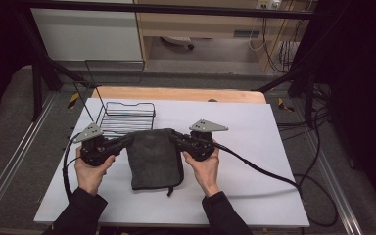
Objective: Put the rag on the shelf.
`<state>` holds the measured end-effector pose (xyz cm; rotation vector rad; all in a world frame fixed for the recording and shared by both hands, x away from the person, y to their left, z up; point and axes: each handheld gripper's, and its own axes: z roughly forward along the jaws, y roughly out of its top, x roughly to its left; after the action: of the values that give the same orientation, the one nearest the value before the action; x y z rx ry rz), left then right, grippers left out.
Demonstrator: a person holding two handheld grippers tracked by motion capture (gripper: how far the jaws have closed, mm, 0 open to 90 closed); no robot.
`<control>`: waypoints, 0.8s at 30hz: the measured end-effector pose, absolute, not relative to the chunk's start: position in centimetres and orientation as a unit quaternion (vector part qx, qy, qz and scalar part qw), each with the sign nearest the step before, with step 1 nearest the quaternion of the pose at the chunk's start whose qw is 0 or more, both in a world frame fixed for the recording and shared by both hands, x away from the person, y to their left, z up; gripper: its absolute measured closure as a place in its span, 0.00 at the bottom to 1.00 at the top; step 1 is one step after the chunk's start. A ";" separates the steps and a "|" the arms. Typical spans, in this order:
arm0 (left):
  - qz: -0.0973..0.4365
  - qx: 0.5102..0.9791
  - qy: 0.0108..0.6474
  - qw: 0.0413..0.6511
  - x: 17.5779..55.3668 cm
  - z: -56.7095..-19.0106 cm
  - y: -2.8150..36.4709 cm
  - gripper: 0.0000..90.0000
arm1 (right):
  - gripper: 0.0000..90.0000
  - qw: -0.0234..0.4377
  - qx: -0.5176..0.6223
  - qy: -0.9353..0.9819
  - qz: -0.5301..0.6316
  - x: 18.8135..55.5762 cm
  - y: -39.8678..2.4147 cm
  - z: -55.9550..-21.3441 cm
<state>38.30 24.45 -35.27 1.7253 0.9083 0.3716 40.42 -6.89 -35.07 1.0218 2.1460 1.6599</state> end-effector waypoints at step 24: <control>0.193 0.697 0.368 0.585 36.7 -31.8 25.8 0.90 | 0.90 0.153 0.311 0.716 0.606 39.6 -5.9 -31.5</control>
<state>36.67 25.83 -31.83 1.6258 0.8573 0.4493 39.60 -5.88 -31.54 0.8912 2.0528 1.7380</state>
